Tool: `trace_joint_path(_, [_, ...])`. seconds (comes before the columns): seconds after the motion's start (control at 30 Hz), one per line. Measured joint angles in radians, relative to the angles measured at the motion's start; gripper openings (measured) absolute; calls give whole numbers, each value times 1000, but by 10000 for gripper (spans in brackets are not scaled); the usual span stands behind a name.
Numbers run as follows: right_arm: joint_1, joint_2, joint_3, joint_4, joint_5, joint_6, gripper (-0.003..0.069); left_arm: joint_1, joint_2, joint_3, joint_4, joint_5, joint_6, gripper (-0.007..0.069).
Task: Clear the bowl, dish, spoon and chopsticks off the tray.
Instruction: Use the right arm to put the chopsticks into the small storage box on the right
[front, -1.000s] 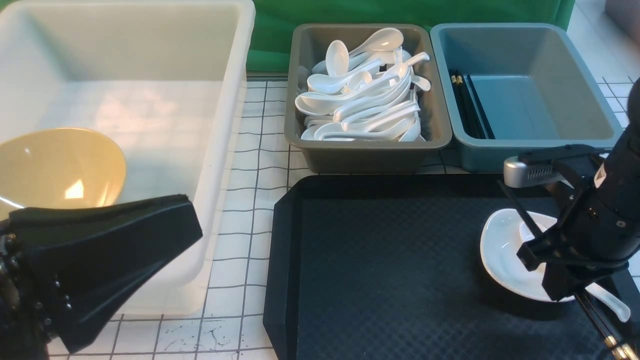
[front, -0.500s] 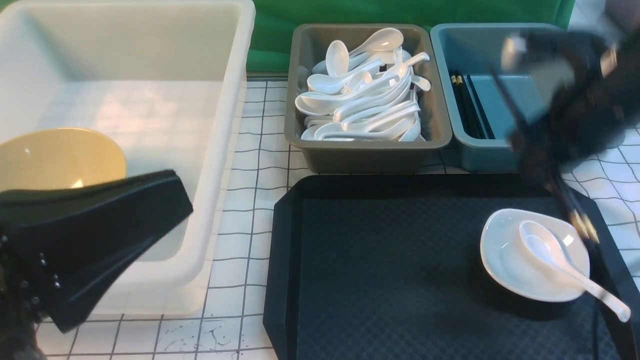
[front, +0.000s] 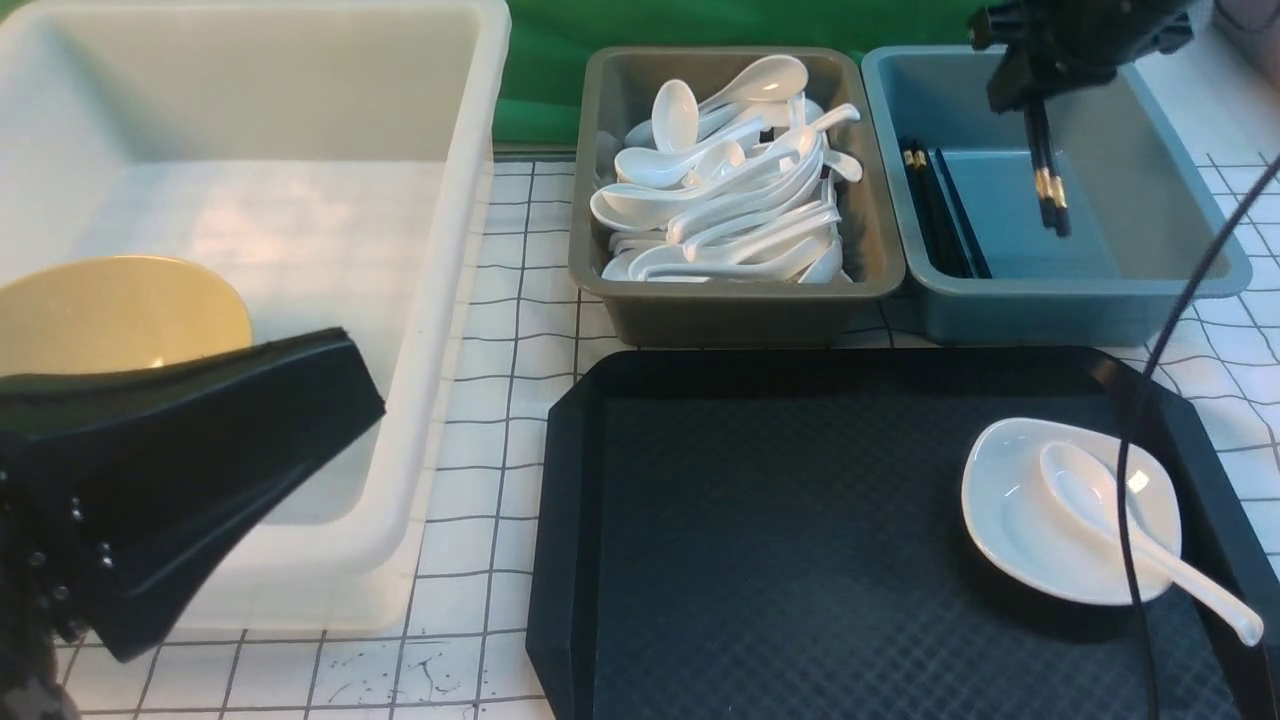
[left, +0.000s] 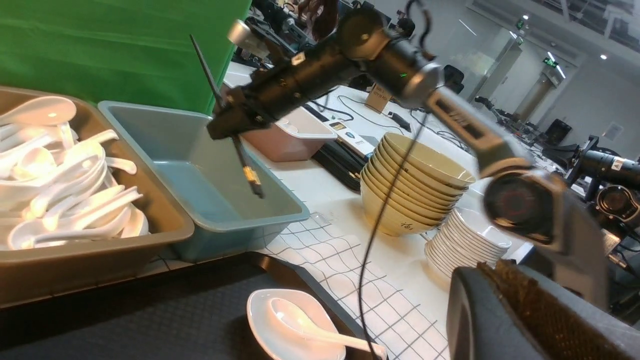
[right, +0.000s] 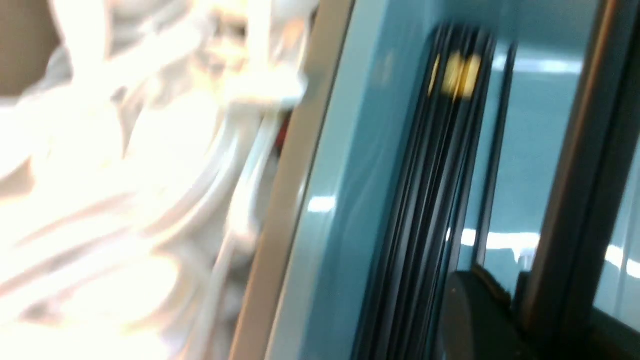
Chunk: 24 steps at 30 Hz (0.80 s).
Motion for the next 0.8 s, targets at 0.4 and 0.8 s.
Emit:
trace_joint_path(0.4, [-14,213,-72,13,-224,49,95,0,0,0,1,24,12,-1])
trace_joint_path(0.8, [-14,243,-51,15,-230,37,272,0,0,0,30,36,221,-1])
